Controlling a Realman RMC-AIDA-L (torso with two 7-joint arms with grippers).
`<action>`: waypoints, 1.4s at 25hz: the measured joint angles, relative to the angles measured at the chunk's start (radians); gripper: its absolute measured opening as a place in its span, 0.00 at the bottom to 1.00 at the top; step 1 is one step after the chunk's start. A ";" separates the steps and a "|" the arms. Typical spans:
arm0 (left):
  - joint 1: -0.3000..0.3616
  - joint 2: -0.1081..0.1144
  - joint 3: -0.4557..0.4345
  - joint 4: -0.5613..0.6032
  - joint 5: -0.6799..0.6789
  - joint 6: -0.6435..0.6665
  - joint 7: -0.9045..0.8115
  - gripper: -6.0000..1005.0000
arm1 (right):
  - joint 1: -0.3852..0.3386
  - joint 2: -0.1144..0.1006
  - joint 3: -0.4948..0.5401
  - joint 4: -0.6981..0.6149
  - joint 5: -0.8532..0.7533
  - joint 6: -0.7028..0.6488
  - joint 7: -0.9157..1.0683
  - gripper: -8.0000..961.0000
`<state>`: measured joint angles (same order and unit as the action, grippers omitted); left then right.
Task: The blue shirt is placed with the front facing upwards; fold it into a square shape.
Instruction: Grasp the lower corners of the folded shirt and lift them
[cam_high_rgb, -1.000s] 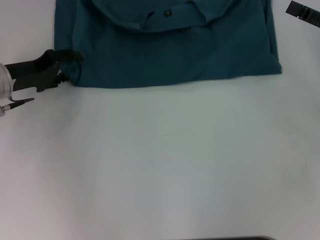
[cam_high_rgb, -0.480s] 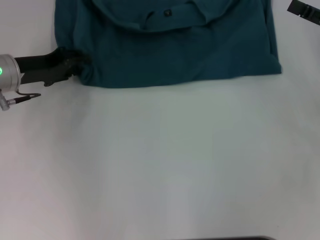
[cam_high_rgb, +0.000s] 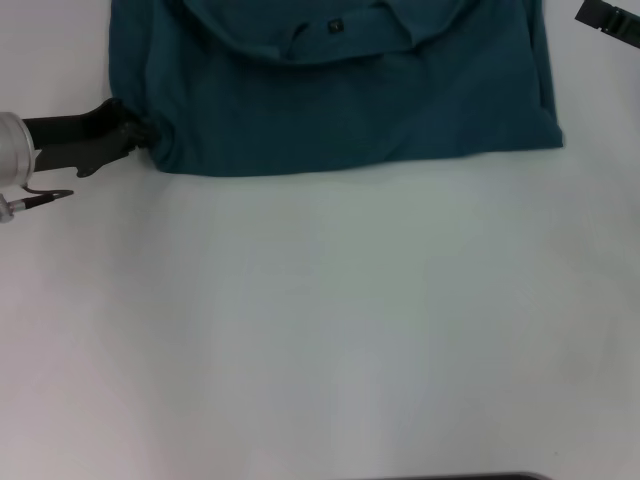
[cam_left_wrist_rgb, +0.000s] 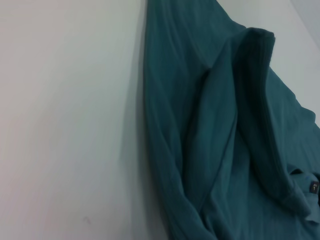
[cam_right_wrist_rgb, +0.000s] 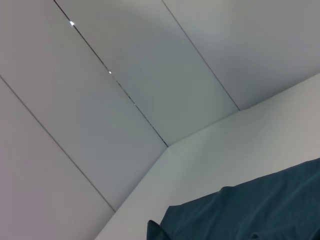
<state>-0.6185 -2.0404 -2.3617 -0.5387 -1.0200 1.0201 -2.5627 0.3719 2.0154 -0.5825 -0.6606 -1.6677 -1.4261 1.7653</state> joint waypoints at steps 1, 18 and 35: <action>-0.001 -0.001 0.000 -0.001 0.001 0.000 0.000 0.13 | 0.000 0.000 0.000 0.000 0.000 0.000 0.000 0.96; 0.107 0.006 -0.108 -0.183 -0.011 0.211 0.001 0.03 | 0.013 -0.056 -0.005 -0.044 -0.120 0.001 0.137 0.96; 0.099 -0.004 -0.102 -0.198 0.001 0.208 0.050 0.03 | 0.171 -0.164 -0.007 -0.166 -0.664 -0.052 0.621 0.96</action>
<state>-0.5192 -2.0443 -2.4637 -0.7369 -1.0185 1.2283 -2.5126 0.5433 1.8515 -0.5893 -0.8264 -2.3314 -1.4778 2.3862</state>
